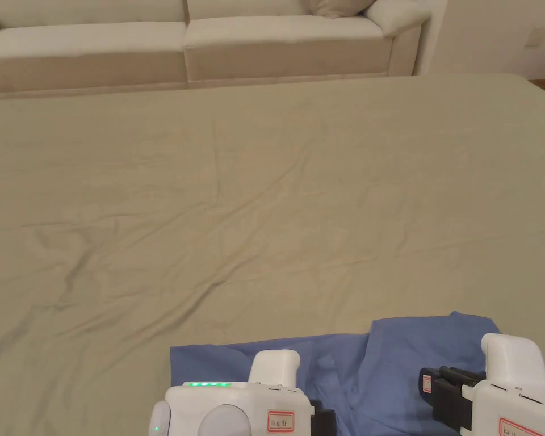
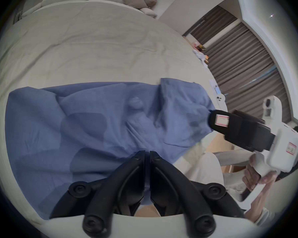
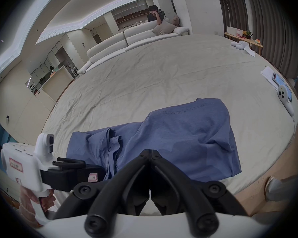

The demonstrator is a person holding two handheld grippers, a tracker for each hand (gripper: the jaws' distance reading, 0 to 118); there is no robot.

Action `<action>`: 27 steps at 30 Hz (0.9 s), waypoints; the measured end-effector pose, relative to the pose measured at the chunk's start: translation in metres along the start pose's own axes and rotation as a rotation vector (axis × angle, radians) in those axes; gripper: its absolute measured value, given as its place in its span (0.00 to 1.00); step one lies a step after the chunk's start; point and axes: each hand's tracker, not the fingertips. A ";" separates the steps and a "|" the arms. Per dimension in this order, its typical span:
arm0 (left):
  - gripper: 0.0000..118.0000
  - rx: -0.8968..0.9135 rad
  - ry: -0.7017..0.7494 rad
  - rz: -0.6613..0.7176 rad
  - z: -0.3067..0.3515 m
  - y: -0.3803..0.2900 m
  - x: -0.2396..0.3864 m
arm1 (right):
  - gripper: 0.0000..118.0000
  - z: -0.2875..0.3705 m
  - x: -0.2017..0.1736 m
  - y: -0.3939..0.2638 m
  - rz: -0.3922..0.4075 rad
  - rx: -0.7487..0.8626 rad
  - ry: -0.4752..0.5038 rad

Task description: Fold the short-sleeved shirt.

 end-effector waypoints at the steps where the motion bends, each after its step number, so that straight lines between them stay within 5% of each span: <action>1: 0.07 0.013 0.000 0.005 0.006 -0.001 -0.001 | 0.00 0.001 -0.003 0.000 0.003 -0.002 0.001; 5: 0.75 0.085 -0.125 0.109 0.053 -0.013 -0.035 | 0.00 0.006 -0.015 0.003 0.042 0.001 0.011; 7: 0.81 0.129 -0.169 0.191 0.082 -0.022 -0.064 | 0.00 0.008 -0.021 0.005 0.058 0.003 0.008; 13: 0.81 0.274 -0.096 0.432 0.134 -0.057 -0.157 | 0.00 0.004 -0.041 0.009 0.074 0.001 0.028; 18: 0.81 0.219 -0.268 0.607 0.104 -0.076 -0.207 | 0.00 -0.004 -0.061 0.010 0.125 -0.019 0.037; 20: 0.81 0.282 -0.417 0.610 0.098 -0.077 -0.211 | 0.00 -0.007 -0.065 0.010 0.143 -0.027 0.038; 23: 0.78 0.244 -0.386 0.569 0.079 -0.063 -0.206 | 0.00 -0.010 -0.069 0.010 0.162 -0.039 0.034; 25: 0.59 0.186 -0.378 0.500 0.072 -0.053 -0.198 | 0.00 -0.012 -0.069 0.010 0.163 -0.046 0.033; 26: 0.29 0.139 -0.330 0.493 0.066 -0.047 -0.193 | 0.00 -0.013 -0.068 0.010 0.163 -0.048 0.033; 27: 0.11 0.080 -0.226 0.426 0.059 -0.043 -0.188 | 0.00 -0.012 -0.070 0.010 0.162 -0.050 0.031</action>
